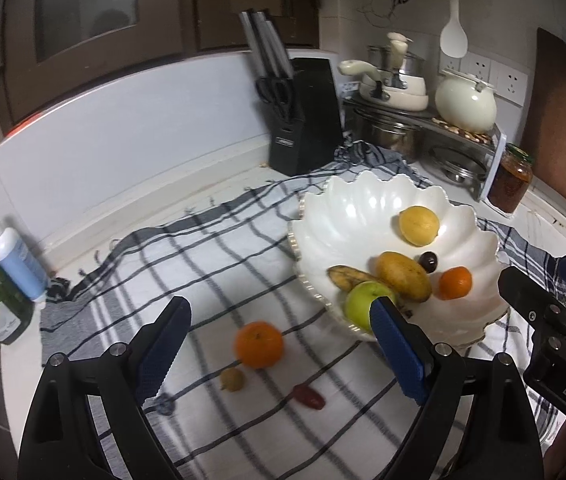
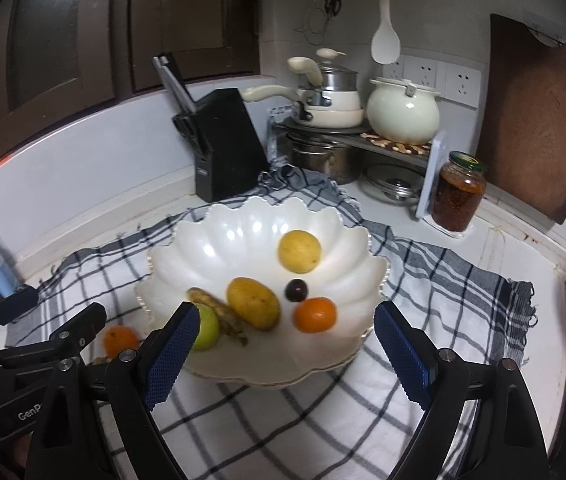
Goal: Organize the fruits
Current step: 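Withdraw both open tools from the bowl, then grasp the red date with the right tool while the left tool grasps the small brown fruit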
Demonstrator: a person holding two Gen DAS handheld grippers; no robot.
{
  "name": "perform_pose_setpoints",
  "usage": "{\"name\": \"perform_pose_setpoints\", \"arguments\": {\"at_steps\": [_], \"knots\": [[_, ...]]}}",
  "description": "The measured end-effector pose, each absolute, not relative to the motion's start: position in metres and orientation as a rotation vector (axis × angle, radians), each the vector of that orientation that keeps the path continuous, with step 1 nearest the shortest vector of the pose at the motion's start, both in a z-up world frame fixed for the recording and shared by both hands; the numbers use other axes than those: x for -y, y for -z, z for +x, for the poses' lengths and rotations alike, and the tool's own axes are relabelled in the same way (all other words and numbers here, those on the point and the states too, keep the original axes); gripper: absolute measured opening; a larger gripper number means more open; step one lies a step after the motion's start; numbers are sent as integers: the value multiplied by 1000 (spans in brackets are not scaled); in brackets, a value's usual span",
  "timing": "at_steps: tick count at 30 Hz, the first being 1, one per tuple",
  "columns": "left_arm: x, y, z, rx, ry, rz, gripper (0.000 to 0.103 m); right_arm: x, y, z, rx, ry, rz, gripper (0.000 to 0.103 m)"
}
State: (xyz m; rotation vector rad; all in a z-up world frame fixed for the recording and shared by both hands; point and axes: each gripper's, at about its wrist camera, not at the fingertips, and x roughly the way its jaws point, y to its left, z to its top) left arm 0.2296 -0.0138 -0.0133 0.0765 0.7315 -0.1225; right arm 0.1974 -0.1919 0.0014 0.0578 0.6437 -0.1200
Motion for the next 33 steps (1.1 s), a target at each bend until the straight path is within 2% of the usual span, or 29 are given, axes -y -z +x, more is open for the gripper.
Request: {"name": "perform_pose_setpoints", "arguments": {"at_steps": [21, 33], "knots": [[-72, 29, 191, -732, -25, 53, 92, 107, 17, 179, -644, -38, -9, 89], [-99, 62, 179, -757, -61, 50, 92, 73, 51, 178, -679, -113, -62, 76]]}}
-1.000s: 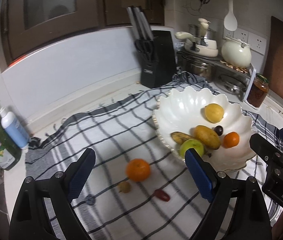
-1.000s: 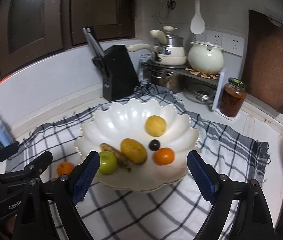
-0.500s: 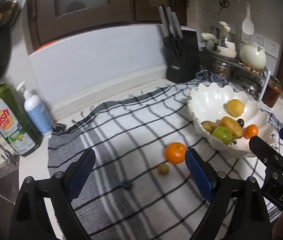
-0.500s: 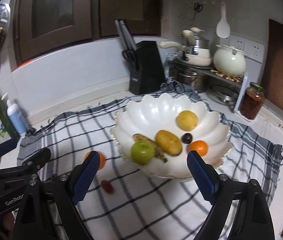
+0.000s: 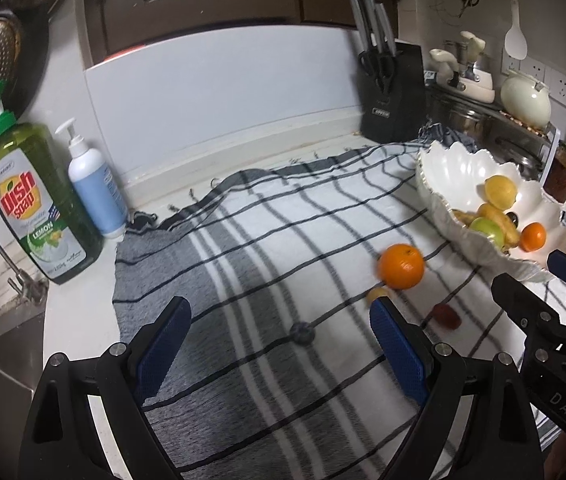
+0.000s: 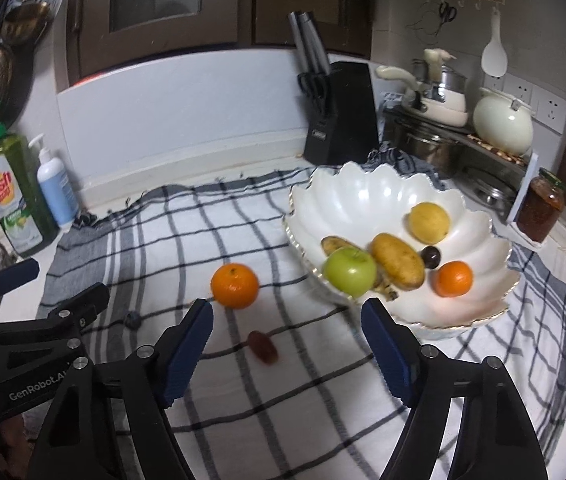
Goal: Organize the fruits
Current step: 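Grasp the red date with the right tool while the left tool grasps the small brown fruit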
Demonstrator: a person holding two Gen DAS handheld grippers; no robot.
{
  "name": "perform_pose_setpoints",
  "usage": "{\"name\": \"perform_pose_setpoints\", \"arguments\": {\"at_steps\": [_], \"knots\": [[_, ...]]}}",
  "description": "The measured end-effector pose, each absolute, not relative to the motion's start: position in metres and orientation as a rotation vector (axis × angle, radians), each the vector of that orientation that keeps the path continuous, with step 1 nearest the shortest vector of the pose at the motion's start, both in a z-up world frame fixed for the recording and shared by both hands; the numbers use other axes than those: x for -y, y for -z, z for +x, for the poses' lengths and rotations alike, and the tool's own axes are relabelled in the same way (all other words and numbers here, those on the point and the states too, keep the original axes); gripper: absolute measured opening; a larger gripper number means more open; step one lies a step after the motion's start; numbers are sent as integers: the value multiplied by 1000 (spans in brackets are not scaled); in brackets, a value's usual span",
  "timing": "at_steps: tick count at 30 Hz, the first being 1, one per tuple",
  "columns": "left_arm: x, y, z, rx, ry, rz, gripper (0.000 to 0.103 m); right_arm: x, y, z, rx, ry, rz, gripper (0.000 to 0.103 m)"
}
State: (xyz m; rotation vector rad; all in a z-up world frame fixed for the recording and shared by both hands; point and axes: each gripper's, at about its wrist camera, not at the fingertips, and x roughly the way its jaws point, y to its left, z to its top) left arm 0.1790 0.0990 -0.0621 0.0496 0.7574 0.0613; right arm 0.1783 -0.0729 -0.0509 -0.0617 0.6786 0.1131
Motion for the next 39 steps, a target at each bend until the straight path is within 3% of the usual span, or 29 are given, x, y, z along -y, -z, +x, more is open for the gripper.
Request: {"name": "perform_pose_setpoints", "arguments": {"at_steps": [8, 25, 31, 39], "knots": [[-108, 90, 185, -806, -90, 70, 91, 63, 79, 189, -728, -124, -89, 74], [-108, 114, 199, -868, -92, 64, 91, 60, 120, 217, -850, -166, -74, 46], [-106, 117, 201, -876, -93, 67, 91, 59, 129, 221, -881, -182, -75, 32], [-104, 117, 201, -876, -92, 74, 91, 61, 129, 219, -876, -204, -63, 26]]}}
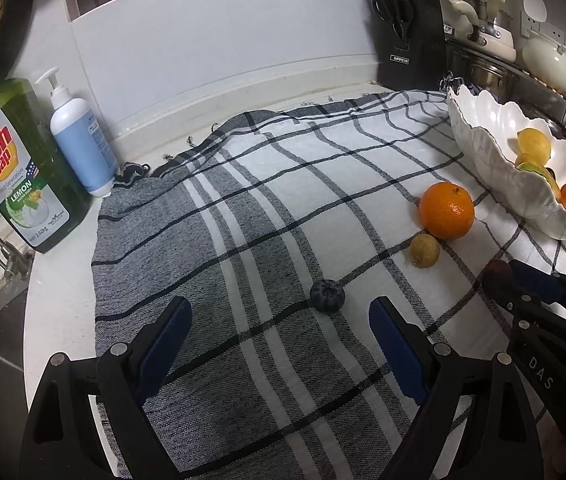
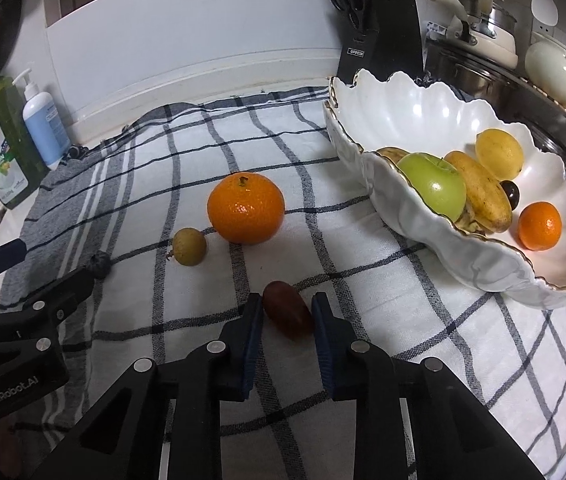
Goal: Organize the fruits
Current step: 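Grasp the red date with the right tool while the left tool grasps the small brown fruit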
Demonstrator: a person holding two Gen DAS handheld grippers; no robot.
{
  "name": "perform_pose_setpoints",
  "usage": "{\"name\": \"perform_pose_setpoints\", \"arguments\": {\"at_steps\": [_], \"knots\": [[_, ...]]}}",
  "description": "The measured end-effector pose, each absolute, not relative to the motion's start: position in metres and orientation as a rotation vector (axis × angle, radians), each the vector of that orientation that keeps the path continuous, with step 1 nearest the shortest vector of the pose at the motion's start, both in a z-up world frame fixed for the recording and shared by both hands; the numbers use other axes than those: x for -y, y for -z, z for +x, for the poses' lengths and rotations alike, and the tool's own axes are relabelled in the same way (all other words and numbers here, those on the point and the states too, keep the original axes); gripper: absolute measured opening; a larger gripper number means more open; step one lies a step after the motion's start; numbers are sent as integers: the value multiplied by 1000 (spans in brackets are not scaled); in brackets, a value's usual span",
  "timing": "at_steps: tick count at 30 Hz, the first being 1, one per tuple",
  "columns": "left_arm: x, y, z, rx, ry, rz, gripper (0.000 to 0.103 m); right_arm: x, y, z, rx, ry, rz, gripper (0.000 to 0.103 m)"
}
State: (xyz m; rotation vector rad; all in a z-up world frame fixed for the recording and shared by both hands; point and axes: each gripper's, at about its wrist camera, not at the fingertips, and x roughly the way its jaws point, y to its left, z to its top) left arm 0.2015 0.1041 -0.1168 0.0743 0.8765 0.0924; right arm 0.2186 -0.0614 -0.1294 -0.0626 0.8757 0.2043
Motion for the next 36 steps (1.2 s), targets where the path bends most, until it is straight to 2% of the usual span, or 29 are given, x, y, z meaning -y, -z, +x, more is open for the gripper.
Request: {"name": "perform_pose_setpoints", "arguments": {"at_steps": [7, 12, 17, 35, 36], "knots": [[-90, 107, 202, -862, -46, 76, 90, 72, 113, 207, -836, -197, -32, 26], [-69, 105, 211, -874, 26, 98, 78, 84, 90, 198, -777, -166, -19, 26], [-54, 107, 222, -882, 91, 92, 72, 90, 79, 200, -750, -148, -13, 26], [-35, 133, 251, -958, 179, 88, 43, 99, 83, 207, -764, -135, -2, 26], [-34, 133, 252, -956, 181, 85, 38, 99, 83, 207, -765, -135, -1, 26]]}}
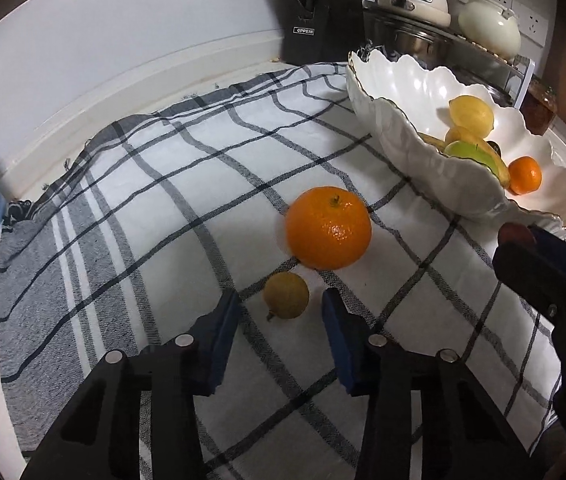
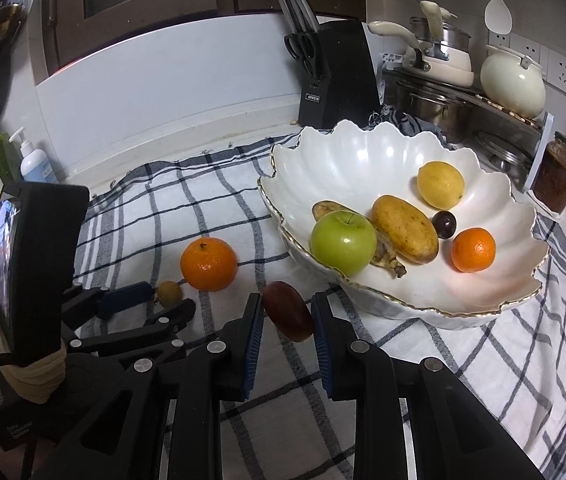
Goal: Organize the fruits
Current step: 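Grasp the red date with the right tool while the left tool grasps the small brown fruit, then carry the date and brown fruit into the white bowl and open both tools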
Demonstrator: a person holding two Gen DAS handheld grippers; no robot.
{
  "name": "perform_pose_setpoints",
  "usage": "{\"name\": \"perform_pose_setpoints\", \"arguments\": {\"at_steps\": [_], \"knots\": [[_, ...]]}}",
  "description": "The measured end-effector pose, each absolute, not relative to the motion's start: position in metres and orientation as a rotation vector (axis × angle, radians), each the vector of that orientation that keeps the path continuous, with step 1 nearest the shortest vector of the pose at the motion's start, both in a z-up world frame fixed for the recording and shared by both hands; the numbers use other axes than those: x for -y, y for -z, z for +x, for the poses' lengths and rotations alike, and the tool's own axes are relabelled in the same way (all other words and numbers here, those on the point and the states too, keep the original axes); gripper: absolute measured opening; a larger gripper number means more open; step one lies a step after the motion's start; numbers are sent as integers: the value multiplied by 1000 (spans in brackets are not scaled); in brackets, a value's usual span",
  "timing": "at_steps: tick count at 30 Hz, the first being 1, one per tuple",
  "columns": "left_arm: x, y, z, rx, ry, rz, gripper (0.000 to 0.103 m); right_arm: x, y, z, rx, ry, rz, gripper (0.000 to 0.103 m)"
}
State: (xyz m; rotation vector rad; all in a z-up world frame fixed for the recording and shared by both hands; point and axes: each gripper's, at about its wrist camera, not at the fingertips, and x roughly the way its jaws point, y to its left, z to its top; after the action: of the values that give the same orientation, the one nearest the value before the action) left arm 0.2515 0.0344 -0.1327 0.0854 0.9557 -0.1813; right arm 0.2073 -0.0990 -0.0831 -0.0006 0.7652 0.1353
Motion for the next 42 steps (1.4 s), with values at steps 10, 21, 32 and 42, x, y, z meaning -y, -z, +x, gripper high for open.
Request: {"name": "perform_pose_setpoints", "arguments": {"at_steps": [10, 21, 32, 42], "knots": [[-35, 122, 247, -944, 193, 66, 23, 102, 82, 207, -764, -132, 11, 26], [-26, 85, 232, -880, 186, 67, 23, 118, 61, 192, -722, -116, 31, 26], [16, 50, 231, -817, 244, 84, 23, 161, 35, 187, -683, -48, 61, 26], [50, 34, 243, -789, 287, 86, 23, 197, 21, 193, -660, 11, 83, 26]]}}
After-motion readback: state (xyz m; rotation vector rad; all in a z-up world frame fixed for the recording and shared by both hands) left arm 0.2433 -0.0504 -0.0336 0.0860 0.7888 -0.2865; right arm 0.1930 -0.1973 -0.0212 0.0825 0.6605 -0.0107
